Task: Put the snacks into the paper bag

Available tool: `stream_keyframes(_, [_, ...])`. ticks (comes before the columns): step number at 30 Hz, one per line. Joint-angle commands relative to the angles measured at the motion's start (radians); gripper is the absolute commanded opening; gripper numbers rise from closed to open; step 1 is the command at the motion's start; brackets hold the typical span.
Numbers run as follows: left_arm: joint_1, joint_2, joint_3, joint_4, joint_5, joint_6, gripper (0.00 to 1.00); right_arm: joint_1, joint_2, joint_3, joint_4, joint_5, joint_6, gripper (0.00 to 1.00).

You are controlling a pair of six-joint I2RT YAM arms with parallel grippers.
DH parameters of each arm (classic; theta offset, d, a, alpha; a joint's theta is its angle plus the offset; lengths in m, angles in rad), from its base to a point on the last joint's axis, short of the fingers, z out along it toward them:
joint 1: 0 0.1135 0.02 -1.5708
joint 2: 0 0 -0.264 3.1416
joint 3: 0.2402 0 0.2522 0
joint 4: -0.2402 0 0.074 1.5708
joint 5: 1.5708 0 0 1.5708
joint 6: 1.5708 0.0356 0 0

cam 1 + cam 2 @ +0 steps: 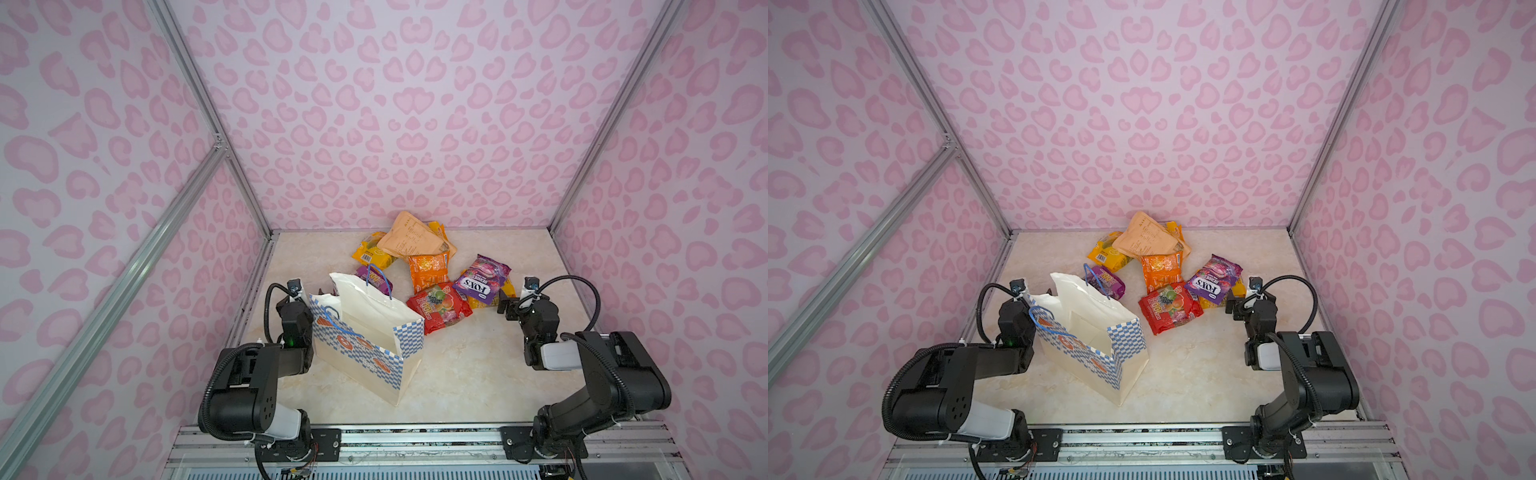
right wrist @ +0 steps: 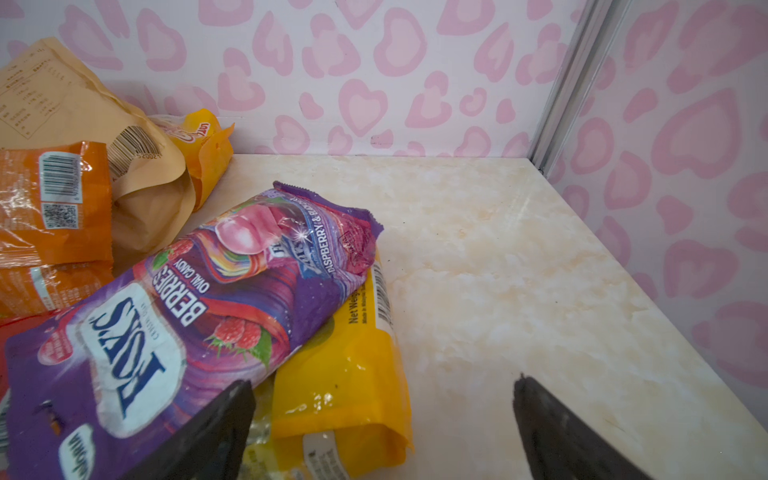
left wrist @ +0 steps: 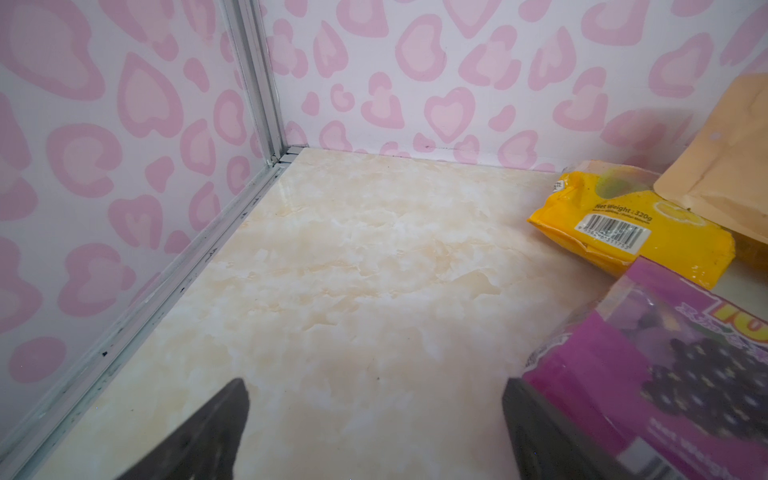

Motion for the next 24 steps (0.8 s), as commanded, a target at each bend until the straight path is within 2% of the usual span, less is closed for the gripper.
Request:
stream_keyframes(1, [0.006, -0.007, 0.003, 0.020, 0.019, -0.001, 0.98, -0.007, 0.001, 0.001, 0.013, -0.024, 0.016, 1.00])
stream_keyframes(6, [0.009, -0.014, -0.005, 0.033, 0.000, -0.007, 0.98, -0.007, 0.002, 0.002, 0.008, -0.002, 0.025, 1.00])
stream_keyframes(7, [-0.002, -0.039, 0.000, 0.004, -0.116, -0.037, 0.98, -0.008, 0.002, 0.003, 0.008, -0.001, 0.025, 1.00])
stream_keyframes(8, [0.000, -0.078, -0.012, -0.008, -0.143, -0.056, 0.98, -0.007, 0.001, 0.000, 0.008, 0.000, 0.025, 1.00])
stream_keyframes(9, [-0.017, -0.109, -0.026, -0.018, -0.221, -0.062, 0.98, -0.008, -0.006, -0.005, 0.019, 0.017, 0.036, 1.00])
stream_keyframes(11, [-0.063, -0.235, -0.051, -0.069, -0.338, -0.056, 0.98, -0.005, -0.111, -0.026, -0.033, 0.120, 0.066, 1.00])
stream_keyframes(12, [-0.080, -0.299, -0.042, -0.147, -0.378, -0.073, 0.98, -0.002, -0.167, -0.029, -0.079, 0.147, 0.070, 1.00])
stream_keyframes(13, [-0.091, -0.382, -0.006, -0.306, -0.419, -0.153, 0.98, 0.010, -0.228, -0.020, -0.136, 0.170, 0.061, 1.00])
stream_keyframes(15, [-0.092, -0.514, 0.126, -0.744, -0.466, -0.425, 0.98, 0.037, -0.324, 0.015, -0.255, 0.258, 0.104, 1.00])
stream_keyframes(16, [-0.092, -0.557, 0.192, -0.942, -0.465, -0.518, 0.98, 0.038, -0.362, 0.035, -0.312, 0.306, 0.193, 1.00])
stream_keyframes(17, [-0.091, -0.589, 0.244, -1.066, -0.481, -0.626, 0.98, 0.037, -0.394, 0.055, -0.370, 0.353, 0.278, 1.00])
stream_keyframes(18, [-0.086, -0.622, 0.311, -1.275, -0.485, -0.792, 0.97, 0.032, -0.425, 0.079, -0.450, 0.400, 0.371, 1.00])
stream_keyframes(19, [-0.076, -0.658, 0.376, -1.452, -0.439, -0.903, 0.97, 0.022, -0.449, 0.102, -0.529, 0.425, 0.478, 1.00])
stream_keyframes(21, [-0.063, -0.732, 0.444, -1.569, -0.279, -0.899, 0.97, -0.019, -0.475, 0.122, -0.622, 0.406, 0.666, 1.00])
stream_keyframes(24, [-0.060, -0.874, 0.509, -1.624, -0.054, -0.862, 0.97, -0.130, -0.495, 0.088, -0.608, 0.203, 0.899, 1.00])
